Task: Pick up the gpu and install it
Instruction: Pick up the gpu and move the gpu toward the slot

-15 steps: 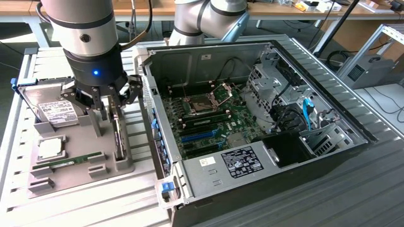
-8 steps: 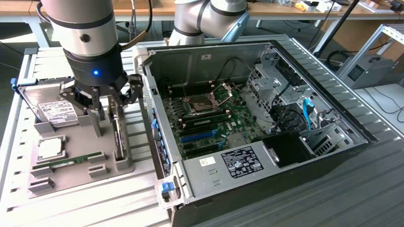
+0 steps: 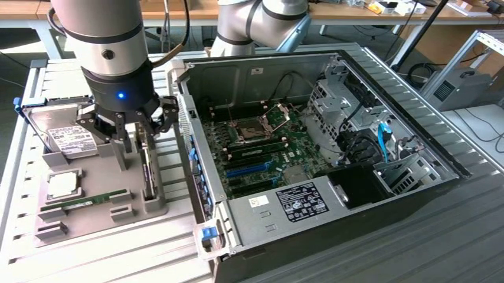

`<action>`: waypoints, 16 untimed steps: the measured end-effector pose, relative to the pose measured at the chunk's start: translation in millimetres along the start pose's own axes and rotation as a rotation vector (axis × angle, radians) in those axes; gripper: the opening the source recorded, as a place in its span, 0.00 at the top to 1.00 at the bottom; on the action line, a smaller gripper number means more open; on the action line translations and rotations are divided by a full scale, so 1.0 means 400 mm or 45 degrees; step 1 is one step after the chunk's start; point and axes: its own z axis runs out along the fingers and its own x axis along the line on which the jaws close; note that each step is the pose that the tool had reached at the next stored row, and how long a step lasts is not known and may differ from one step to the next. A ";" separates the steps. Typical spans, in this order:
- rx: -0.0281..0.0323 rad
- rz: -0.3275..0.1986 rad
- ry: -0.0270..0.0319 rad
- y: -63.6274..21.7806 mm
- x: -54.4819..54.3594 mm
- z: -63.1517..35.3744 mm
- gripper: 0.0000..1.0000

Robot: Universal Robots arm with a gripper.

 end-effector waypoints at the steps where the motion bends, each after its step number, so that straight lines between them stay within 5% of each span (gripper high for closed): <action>1: -0.0001 0.000 0.0001 0.000 0.000 0.004 0.56; 16: -0.0004 0.000 0.0000 -0.005 0.001 0.076 0.56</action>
